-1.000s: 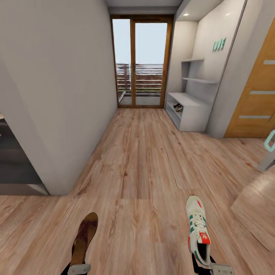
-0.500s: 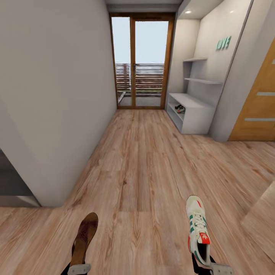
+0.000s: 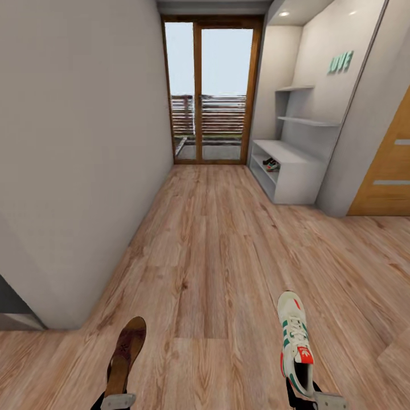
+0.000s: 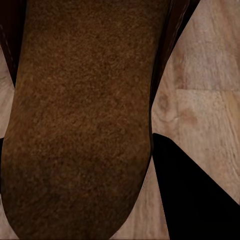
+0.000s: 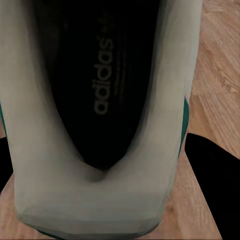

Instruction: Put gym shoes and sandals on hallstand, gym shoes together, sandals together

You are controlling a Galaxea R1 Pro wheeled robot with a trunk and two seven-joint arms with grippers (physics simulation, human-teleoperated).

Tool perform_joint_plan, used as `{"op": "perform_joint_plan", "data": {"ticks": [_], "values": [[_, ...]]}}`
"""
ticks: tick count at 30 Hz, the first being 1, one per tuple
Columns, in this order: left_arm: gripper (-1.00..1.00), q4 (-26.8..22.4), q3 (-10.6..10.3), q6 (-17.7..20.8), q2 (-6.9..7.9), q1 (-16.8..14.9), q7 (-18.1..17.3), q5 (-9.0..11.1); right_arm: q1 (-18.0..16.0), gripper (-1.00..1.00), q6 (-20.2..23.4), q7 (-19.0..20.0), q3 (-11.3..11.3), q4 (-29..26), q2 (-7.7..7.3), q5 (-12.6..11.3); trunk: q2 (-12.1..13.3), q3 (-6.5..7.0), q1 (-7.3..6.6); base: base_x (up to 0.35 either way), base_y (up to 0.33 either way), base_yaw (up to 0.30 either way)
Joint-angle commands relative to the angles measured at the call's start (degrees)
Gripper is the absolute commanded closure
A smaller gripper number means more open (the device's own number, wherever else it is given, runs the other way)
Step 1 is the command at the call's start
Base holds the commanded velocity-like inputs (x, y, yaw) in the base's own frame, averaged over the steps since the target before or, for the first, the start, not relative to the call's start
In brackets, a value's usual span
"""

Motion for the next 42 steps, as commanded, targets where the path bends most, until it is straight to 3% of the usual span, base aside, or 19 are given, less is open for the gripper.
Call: {"op": "perform_joint_plan", "data": {"ticks": [1,42], "values": [[1.00,0.04,0.35,-0.18,-0.02,-0.04,0.18,-0.74,-0.04,1.00,-0.15,0.21,-0.54,0.06,-0.01,0.38,-0.02,-0.05,0.02,0.337,0.000,0.000],[1.00,0.12,0.33,-0.25,-0.11,-0.04,0.18,-0.74,-0.04,1.00,-0.15,0.20,-0.54,0.04,-0.10,0.38,-0.02,-0.05,0.02,0.337,0.000,0.000]]}}
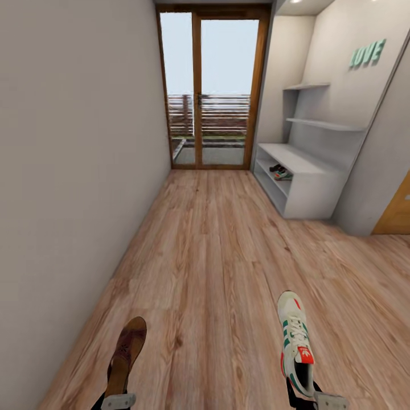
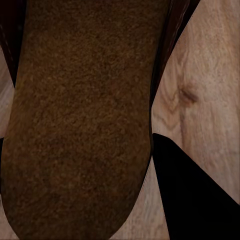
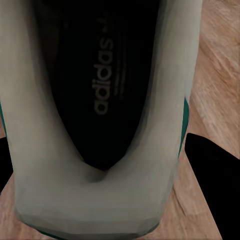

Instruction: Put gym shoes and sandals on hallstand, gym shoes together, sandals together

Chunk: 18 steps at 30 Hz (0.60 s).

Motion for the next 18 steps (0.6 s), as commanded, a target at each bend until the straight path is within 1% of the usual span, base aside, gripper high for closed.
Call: {"op": "perform_joint_plan", "data": {"ticks": [1,18], "values": [[1.00,0.04,0.35,-0.18,-0.02,-0.04,0.18,-0.75,-0.04,1.00,-0.15,0.20,-0.54,0.03,-0.01,0.38,-0.02,-0.05,0.02,0.337,0.000,0.000],[1.00,1.26,0.35,-0.19,-0.02,-0.04,0.18,-0.82,-0.04,1.00,-0.15,0.21,-0.54,0.02,-0.01,0.38,-0.02,-0.05,0.02,0.337,0.000,0.000]]}}
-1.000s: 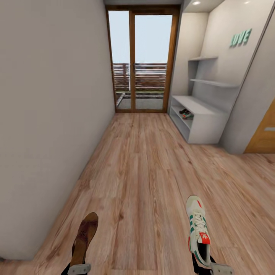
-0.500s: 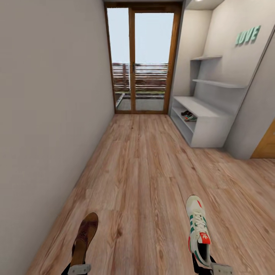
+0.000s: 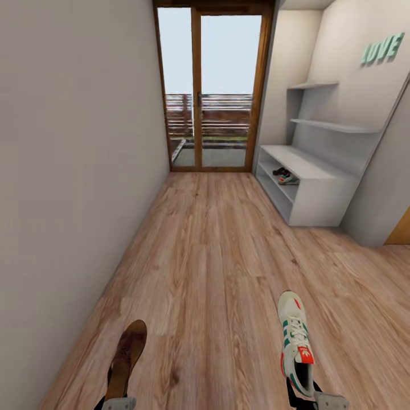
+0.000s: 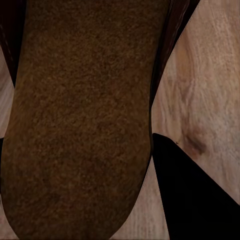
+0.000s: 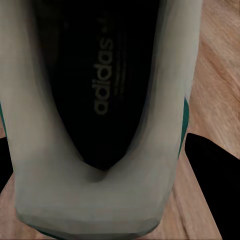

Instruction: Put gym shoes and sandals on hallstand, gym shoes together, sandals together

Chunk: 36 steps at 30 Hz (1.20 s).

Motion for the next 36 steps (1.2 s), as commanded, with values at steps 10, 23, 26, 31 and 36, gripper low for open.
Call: {"op": "perform_joint_plan", "data": {"ticks": [10,23,26,31,36], "values": [[1.00,0.04,0.37,-0.18,-0.02,-0.04,0.18,-0.74,-0.04,1.00,-0.15,0.22,-0.54,0.07,0.00,0.38,-0.02,-0.05,0.02,0.337,0.000,0.000],[1.00,0.04,0.37,-0.18,-0.02,-0.04,0.18,-0.74,-0.04,1.00,-0.17,0.22,-0.54,0.05,0.07,0.38,-0.02,-0.05,0.02,0.337,0.000,0.000],[1.00,0.04,0.37,-0.18,-0.02,-0.04,0.18,-0.74,-0.04,1.00,-0.17,0.20,-0.54,0.04,0.07,0.38,-0.02,-0.05,0.02,0.337,0.000,0.000],[1.00,0.04,0.37,-0.18,-0.02,-0.04,0.18,-0.75,-0.04,1.00,-0.17,0.18,-0.54,0.04,0.07,0.38,-0.02,-0.05,0.02,0.337,0.000,0.000],[1.00,0.04,0.37,-0.18,-0.02,-0.04,0.18,-0.74,-0.04,1.00,-0.16,0.19,-0.54,0.04,0.07,0.38,-0.02,-0.05,0.02,0.337,0.000,0.000]]}}
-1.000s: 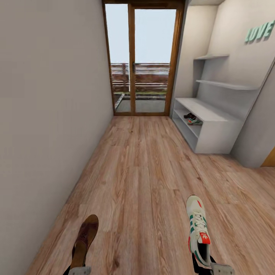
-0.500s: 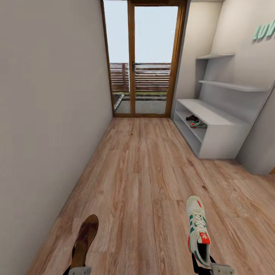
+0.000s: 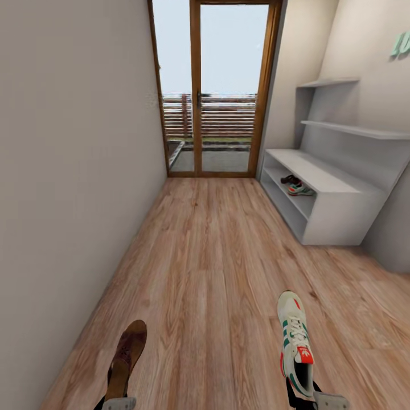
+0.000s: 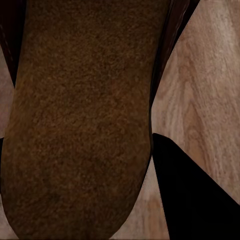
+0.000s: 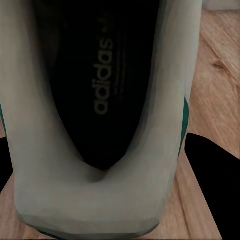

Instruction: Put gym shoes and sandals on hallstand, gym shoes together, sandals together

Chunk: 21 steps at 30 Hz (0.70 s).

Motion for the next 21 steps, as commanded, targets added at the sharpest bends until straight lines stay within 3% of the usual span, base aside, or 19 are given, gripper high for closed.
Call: {"op": "perform_joint_plan", "data": {"ticks": [1,16,21], "values": [[1.00,0.04,0.37,-0.18,-0.02,-0.04,0.18,-0.74,-0.04,1.00,-0.14,0.22,-0.54,0.05,-0.01,0.38,-0.02,-0.05,0.02,0.337,0.000,0.000],[1.00,0.04,0.36,-0.18,-0.02,-0.04,0.18,-0.74,-0.04,1.00,-0.13,0.24,-0.54,0.03,-0.08,0.38,-0.02,-0.05,0.02,0.337,0.000,-0.003],[1.00,0.08,0.36,-0.18,-0.02,-0.04,0.18,-0.74,-0.04,1.00,-0.13,0.24,-0.54,0.04,-0.10,0.38,-0.02,0.02,0.02,0.337,0.000,-0.198]]}}
